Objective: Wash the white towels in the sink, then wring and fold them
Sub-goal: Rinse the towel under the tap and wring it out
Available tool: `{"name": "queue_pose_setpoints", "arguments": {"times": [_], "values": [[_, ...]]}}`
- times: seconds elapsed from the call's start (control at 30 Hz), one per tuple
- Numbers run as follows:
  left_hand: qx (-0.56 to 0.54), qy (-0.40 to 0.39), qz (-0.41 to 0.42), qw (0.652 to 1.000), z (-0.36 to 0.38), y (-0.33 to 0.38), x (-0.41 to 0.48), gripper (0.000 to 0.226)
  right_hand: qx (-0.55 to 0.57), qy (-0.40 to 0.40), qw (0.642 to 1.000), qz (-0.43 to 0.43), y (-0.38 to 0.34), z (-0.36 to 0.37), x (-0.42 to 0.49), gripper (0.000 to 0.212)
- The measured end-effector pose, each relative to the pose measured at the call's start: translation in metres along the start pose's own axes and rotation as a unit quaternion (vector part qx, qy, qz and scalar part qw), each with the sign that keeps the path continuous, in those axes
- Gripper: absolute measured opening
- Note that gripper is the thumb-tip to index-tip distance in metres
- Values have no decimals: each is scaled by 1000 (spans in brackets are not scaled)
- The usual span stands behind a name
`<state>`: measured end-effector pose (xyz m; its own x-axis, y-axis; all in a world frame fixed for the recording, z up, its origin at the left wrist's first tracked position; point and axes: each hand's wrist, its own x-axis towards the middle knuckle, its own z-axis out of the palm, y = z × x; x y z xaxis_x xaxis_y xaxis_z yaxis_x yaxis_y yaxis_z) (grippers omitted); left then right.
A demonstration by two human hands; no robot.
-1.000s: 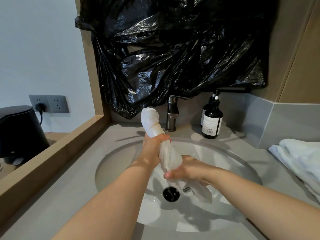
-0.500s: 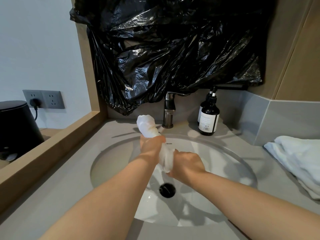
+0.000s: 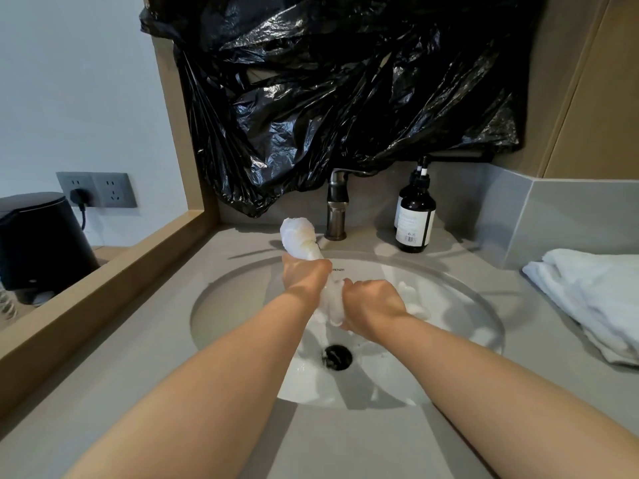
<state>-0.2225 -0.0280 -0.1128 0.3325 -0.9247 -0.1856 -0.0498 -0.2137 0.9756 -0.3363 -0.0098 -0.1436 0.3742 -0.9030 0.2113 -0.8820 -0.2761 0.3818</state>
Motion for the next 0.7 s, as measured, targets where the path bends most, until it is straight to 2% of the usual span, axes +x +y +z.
{"name": "queue_pose_setpoints", "arguments": {"times": [0.3,0.4,0.47,0.57,0.7], "values": [[60,-24,16,998,1,-3,-6,57,-41,-44,997,-51,-2,-2,-6,31],[39,-23,5,999,-1,-3,-6,61,12,-60,998,-12,-2,-10,-8,35],[-14,-37,-12,999,-3,0,-6,71,65,-62,996,13,4,-17,-12,39],[-37,-115,-20,992,-1,4,-6,95,101,-27,992,65,25,-25,-15,47],[-43,-189,-19,981,10,-5,-7,105,145,-64,983,95,44,-31,-14,54]]}}
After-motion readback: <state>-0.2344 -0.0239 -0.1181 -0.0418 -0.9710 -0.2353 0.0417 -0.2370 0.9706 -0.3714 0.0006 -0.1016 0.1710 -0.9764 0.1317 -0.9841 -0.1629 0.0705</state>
